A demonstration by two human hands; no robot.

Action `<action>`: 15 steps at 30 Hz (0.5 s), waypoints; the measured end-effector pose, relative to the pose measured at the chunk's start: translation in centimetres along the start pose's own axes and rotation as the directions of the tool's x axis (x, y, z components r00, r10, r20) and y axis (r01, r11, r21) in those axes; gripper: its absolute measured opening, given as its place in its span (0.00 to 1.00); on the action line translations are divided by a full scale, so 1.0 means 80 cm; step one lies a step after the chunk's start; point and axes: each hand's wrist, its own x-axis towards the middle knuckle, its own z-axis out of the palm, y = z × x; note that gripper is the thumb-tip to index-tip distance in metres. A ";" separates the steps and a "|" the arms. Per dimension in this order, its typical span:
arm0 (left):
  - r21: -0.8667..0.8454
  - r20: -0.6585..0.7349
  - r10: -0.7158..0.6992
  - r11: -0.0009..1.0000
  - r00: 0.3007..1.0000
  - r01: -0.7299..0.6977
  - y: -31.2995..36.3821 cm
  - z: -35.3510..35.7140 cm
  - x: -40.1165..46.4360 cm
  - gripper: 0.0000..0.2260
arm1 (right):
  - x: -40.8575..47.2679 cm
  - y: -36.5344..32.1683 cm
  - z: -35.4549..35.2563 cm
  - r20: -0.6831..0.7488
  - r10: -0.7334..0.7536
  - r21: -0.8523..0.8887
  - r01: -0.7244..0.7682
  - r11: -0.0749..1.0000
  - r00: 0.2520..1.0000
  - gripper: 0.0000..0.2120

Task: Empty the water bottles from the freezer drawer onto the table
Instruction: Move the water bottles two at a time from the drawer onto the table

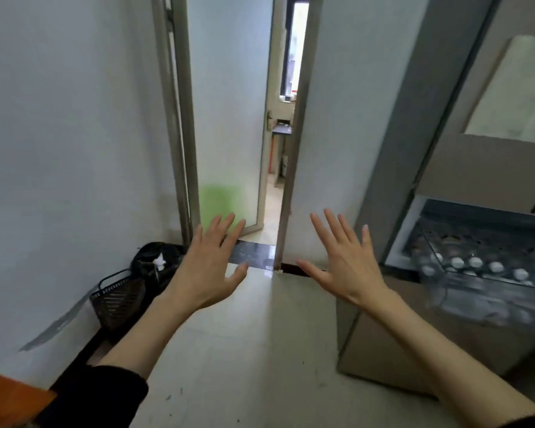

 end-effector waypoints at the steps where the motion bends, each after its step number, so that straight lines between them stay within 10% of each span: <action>1: -0.013 0.002 0.039 0.999 0.999 -0.039 0.023 0.012 0.023 0.34 | -0.006 0.030 -0.001 -0.002 0.040 -0.013 -0.041 0.999 0.999 0.42; 15: -0.157 0.091 0.403 0.909 0.911 -0.387 0.278 0.235 0.311 0.36 | -0.026 0.396 0.043 0.050 0.452 -0.169 -0.438 0.883 0.891 0.40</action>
